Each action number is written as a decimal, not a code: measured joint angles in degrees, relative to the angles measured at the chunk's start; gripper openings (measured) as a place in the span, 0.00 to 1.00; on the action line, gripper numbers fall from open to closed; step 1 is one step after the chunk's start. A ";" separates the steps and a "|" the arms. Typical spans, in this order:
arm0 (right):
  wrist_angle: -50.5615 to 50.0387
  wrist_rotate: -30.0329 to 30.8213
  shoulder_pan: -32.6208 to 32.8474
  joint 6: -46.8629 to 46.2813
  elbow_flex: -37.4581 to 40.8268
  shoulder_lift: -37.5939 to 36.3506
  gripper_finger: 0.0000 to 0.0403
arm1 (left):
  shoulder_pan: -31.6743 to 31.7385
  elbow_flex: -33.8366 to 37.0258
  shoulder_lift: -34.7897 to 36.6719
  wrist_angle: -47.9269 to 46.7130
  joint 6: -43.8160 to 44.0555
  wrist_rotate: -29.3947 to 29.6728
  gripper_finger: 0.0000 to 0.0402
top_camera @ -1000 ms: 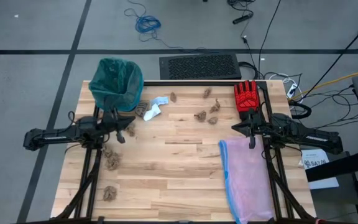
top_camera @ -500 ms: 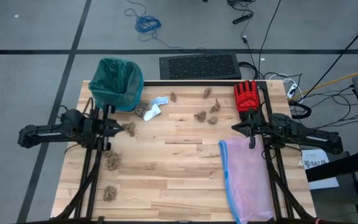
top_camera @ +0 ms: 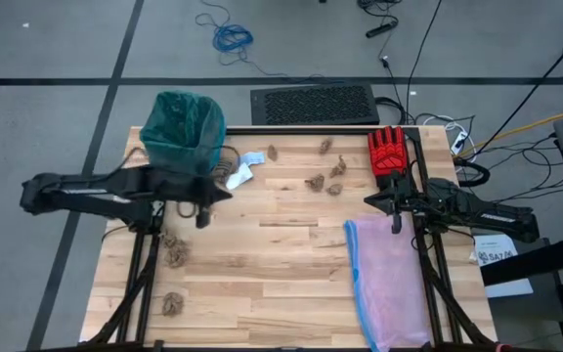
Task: Place trash/remove bag and relplace
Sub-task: Put the brown paper into the black trash bin
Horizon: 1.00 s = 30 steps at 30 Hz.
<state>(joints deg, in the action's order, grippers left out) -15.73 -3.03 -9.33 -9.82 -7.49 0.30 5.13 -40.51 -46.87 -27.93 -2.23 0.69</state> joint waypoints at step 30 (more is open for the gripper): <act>0.00 0.00 -0.01 0.00 0.00 0.00 0.00 | 0.04 -1.21 -31.24 -28.70 37.95 12.77 0.02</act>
<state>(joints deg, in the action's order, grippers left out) -15.73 -3.03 -9.34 -9.82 -7.49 0.30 5.17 -41.72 -78.11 -56.63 35.72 13.47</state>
